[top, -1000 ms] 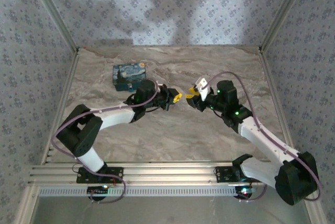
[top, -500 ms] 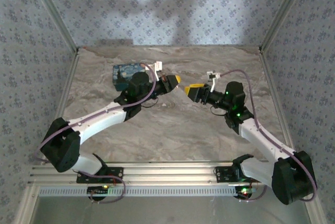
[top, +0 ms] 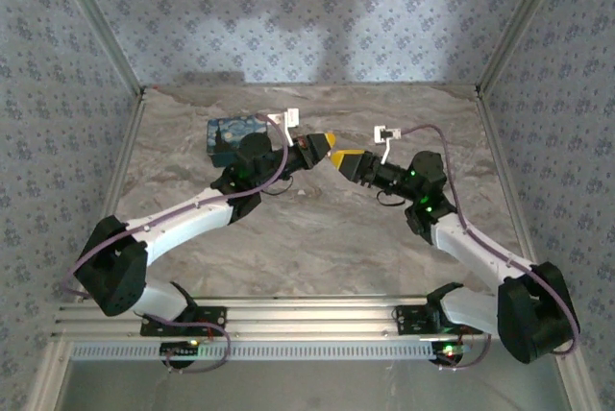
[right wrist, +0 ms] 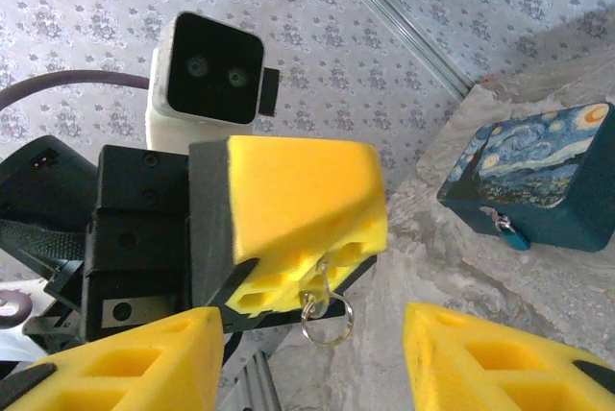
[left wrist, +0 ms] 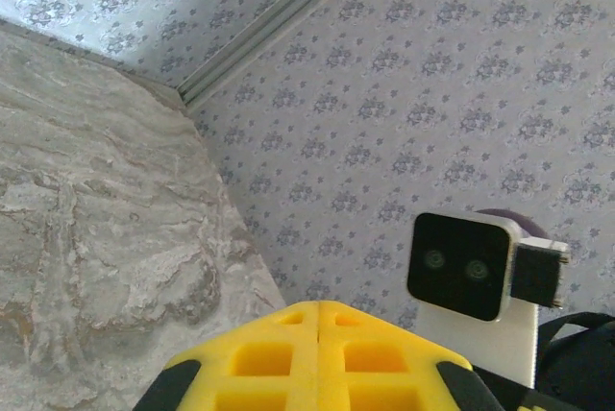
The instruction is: Unlock a padlock with a key
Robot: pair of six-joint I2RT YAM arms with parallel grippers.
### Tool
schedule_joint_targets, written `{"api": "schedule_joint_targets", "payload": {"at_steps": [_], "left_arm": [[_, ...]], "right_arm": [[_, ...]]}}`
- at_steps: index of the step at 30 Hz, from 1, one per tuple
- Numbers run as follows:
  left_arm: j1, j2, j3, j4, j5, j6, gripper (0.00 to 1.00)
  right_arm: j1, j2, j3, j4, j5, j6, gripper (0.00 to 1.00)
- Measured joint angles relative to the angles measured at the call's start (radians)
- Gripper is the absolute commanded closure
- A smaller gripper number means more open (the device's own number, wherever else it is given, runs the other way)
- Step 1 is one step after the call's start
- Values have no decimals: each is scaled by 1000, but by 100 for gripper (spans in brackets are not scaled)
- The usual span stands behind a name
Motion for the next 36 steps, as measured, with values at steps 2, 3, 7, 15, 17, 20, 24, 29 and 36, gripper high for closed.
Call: {"api": "schedule_joint_targets", "payload": {"at_steps": [2,3,7,15,17,20,24,29,36], "left_arm": [[0,0,0,1,0,-6,100],[0,0,0,1,0,-7,100],[0,0,0,4,0,-16,100],[0,0,0,5,0,-24,100],[0,0,0,5,0,-27,100],[0,0,0,5,-2,-32,100],[0,0,-2,8,-7,-33,100],[0,0,-13,22,-16,-29,95],[1,-47,-21,-80,-23,23,44]], "right_arm": [[5,15,0,20,0,12,52],[6,23,0,30,0,19,53],[17,47,0,55,0,37,60],[34,66,3,74,2,54,74],[34,67,4,77,4,56,78],[35,68,6,78,8,59,83],[39,68,8,82,11,60,91],[39,68,9,70,17,53,100],[64,29,46,-166,78,-133,100]]}}
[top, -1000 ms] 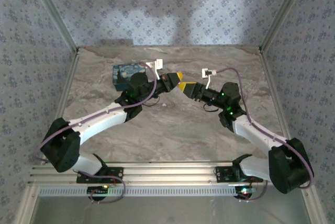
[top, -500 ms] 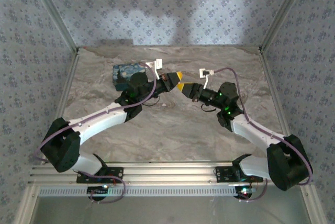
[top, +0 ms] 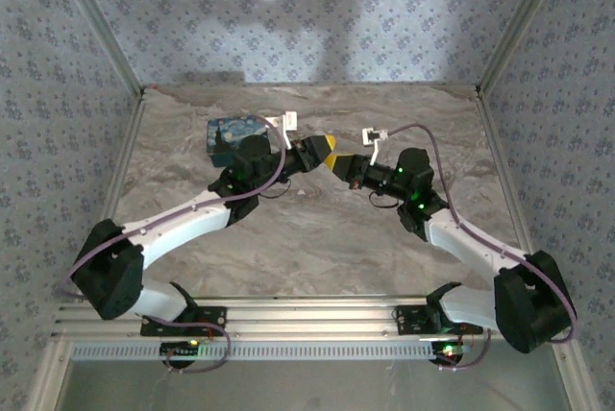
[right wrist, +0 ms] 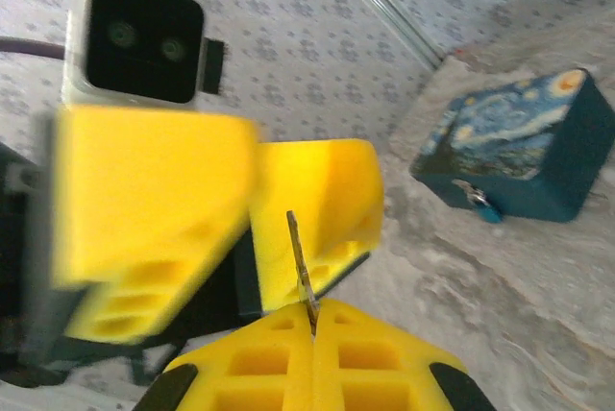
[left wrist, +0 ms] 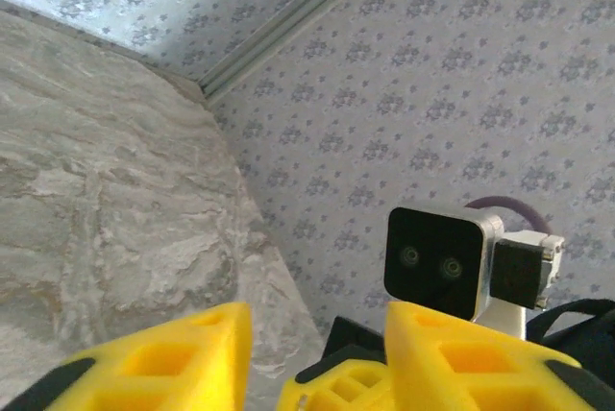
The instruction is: Unlock a padlock with a key
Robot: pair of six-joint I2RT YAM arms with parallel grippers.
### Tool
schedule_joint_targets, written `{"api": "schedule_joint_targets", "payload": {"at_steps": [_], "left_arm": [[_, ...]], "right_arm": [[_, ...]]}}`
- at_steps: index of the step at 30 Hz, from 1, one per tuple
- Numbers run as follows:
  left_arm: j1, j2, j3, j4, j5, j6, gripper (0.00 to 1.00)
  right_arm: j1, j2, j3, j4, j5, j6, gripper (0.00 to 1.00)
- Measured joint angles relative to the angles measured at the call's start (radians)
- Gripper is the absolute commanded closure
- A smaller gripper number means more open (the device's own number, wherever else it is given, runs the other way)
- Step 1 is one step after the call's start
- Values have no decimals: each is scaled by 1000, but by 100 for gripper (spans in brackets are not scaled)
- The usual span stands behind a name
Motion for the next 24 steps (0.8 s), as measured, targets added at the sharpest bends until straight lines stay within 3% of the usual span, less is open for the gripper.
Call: {"api": "schedule_joint_targets", "payload": {"at_steps": [4,12,18,24], "left_arm": [[25,-70,20,-157,-13,39,31],[147,-143,136,-560,-24,-5,30],[147,-125,216,-742,40,-112,37],[123,-61,229,-780,96,-225,41]], "right_arm": [[33,-50,54,-235,86,-207,100],[135,-74,135,-582,414,-686,100],[288,-74,133,-623,721,-1067,100],[374,-74,82,-526,899,-1356,100]]}}
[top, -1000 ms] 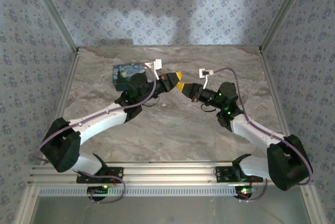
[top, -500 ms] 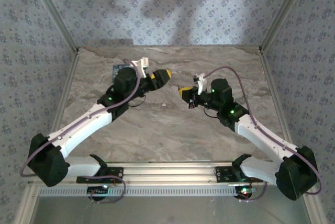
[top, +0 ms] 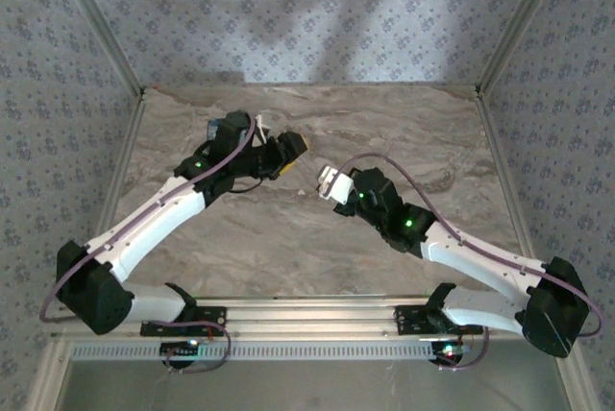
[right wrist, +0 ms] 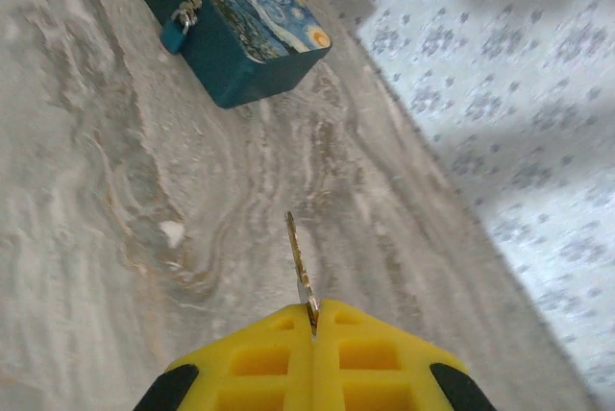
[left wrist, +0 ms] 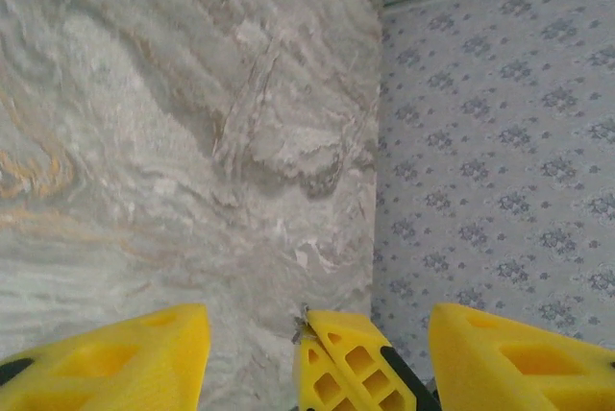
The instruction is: Unlock a padlock with a key
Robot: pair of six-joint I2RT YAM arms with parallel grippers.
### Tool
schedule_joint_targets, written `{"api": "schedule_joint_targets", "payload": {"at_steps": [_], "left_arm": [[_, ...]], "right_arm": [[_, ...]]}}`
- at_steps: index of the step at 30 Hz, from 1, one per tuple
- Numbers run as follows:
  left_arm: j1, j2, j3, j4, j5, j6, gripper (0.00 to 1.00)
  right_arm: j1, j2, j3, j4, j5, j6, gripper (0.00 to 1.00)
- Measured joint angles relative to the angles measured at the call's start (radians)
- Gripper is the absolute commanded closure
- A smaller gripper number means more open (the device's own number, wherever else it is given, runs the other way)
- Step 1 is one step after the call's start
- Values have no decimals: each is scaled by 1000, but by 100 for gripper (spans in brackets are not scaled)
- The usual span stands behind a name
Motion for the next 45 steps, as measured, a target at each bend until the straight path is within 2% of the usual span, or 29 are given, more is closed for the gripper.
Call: {"api": "schedule_joint_targets", "payload": {"at_steps": [6,13,17,36,45], "left_arm": [[-34,49,3,-12,22,-73,43],[-55,99,5,-1,52,-142,49],[-61,114,5,27,69,-165,55],[-65,118,0,71,75,-203,94],[-65,124,0,80,75,-207,100]], "right_arm": [[38,7,-15,83,83,-150,100],[49,16,-14,132,116,-214,100],[51,22,-14,140,120,-224,100],[56,30,-14,142,112,-223,100],[56,33,-14,132,115,-211,100]]}}
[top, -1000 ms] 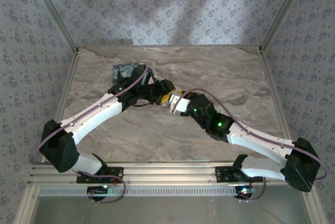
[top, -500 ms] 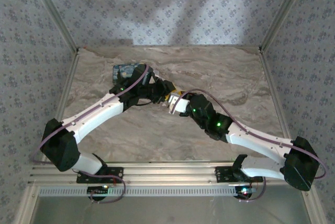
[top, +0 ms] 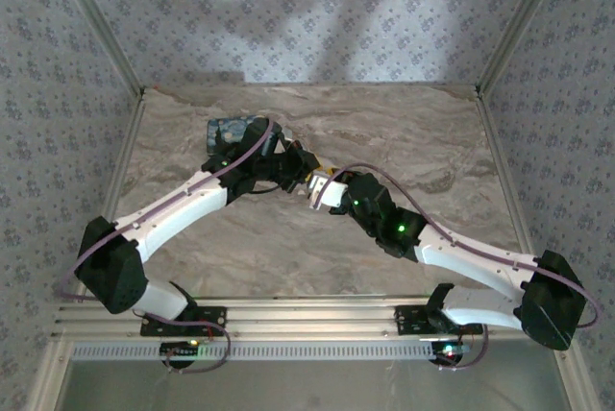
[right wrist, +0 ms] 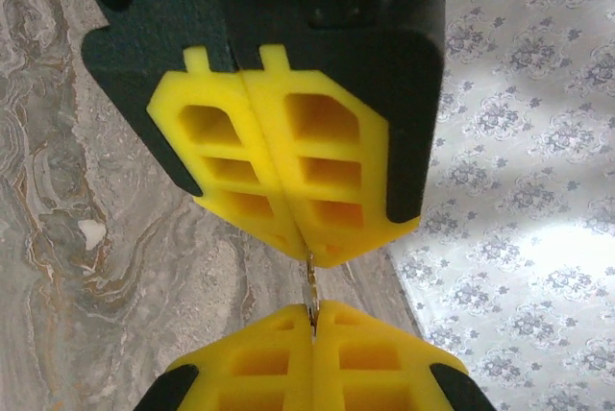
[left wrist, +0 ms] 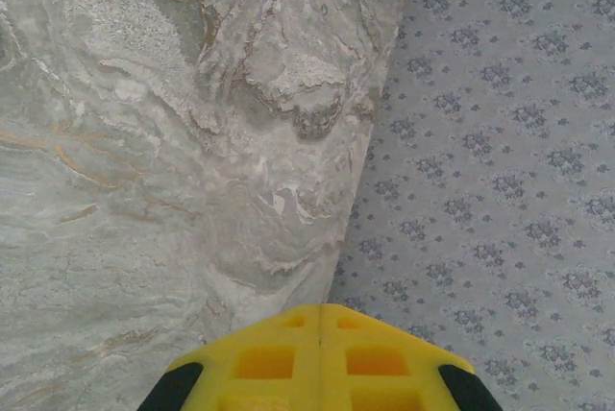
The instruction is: Unlock a padlock with a key
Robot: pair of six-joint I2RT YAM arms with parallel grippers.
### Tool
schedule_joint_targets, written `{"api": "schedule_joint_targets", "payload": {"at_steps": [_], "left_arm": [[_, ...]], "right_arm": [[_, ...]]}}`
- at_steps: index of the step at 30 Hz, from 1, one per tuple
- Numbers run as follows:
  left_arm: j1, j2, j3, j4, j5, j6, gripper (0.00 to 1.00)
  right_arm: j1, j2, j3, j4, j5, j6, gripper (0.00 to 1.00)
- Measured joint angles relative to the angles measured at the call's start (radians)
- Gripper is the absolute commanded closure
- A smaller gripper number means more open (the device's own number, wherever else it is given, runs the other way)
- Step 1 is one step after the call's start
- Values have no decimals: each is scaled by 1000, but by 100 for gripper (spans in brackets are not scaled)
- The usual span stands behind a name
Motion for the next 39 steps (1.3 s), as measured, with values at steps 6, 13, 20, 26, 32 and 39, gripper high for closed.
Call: {"api": "schedule_joint_targets", "payload": {"at_steps": [6,13,20,26,32,39], "left_arm": [[0,10,0,6,2,10,100],[19,10,-2,14,-7,159,100],[39,-40,-21,12,-23,410,100],[40,-111,-21,11,13,627,100],[40,-134,-14,-17,94,782,100],[40,-134,-9,-38,165,858,100]], "right_arm": [[-14,0,8,-31,-21,39,83],[-140,-90,13,-125,-268,183,51],[-486,-172,11,-127,-803,529,33],[-610,-53,7,27,-1196,888,33],[-597,52,14,132,-1404,1072,33],[-546,110,92,143,-1513,1105,39]]}}
